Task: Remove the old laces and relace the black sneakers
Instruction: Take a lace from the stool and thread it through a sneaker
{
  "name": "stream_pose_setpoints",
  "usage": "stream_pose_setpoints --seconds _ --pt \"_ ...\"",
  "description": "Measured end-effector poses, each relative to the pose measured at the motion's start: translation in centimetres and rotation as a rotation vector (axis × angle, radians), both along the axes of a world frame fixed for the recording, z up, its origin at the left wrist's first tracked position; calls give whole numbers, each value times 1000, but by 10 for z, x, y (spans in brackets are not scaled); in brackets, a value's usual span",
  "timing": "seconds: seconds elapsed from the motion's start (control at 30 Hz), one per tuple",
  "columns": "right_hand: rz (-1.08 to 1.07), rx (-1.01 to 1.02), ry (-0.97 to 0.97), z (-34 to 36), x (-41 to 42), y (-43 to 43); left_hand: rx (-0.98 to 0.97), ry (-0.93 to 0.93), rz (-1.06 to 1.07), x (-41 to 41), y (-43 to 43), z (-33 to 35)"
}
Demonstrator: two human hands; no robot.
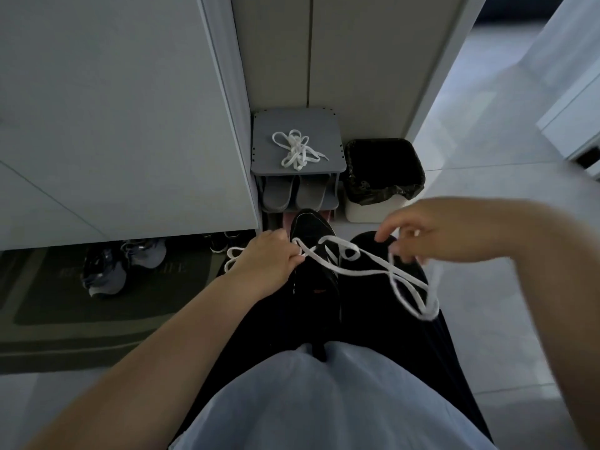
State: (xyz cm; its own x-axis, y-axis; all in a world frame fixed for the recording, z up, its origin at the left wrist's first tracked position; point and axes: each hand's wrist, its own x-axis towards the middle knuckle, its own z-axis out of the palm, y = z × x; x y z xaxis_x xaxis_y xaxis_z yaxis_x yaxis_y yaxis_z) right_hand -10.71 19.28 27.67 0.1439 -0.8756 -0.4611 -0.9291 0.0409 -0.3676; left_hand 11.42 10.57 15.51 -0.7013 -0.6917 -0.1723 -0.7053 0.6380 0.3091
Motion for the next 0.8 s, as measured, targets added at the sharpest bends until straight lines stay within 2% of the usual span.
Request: stream_pose_setpoints --seconds 0.07,0.2,0.33,0.4,0.53,0.63,0.7,0.73,0.8 --pt "4 1 159 -20 16 -10 -2 -6 2 -1 5 -2" --pt "-21 -103 94 -72 59 -34 13 -14 39 -2 11 -4" --pt "50 -126 277 -108 74 -44 0 56 11 6 23 5" --pt "-36 -108 129 -107 60 -51 9 87 -52 17 32 14" --pt "-296 -116 -451 -70 32 -58 93 175 -135 34 35 37" --pt "-386 -63 -733 -32 22 -68 192 237 -183 28 36 49" --pt "-354 -43 -761 -12 17 -75 257 249 -202 19 40 49" --pt "-320 -34 -702 -5 16 -77 300 268 -184 15 44 47" --pt "-179 -30 -438 0 20 -81 392 318 -102 9 50 41"
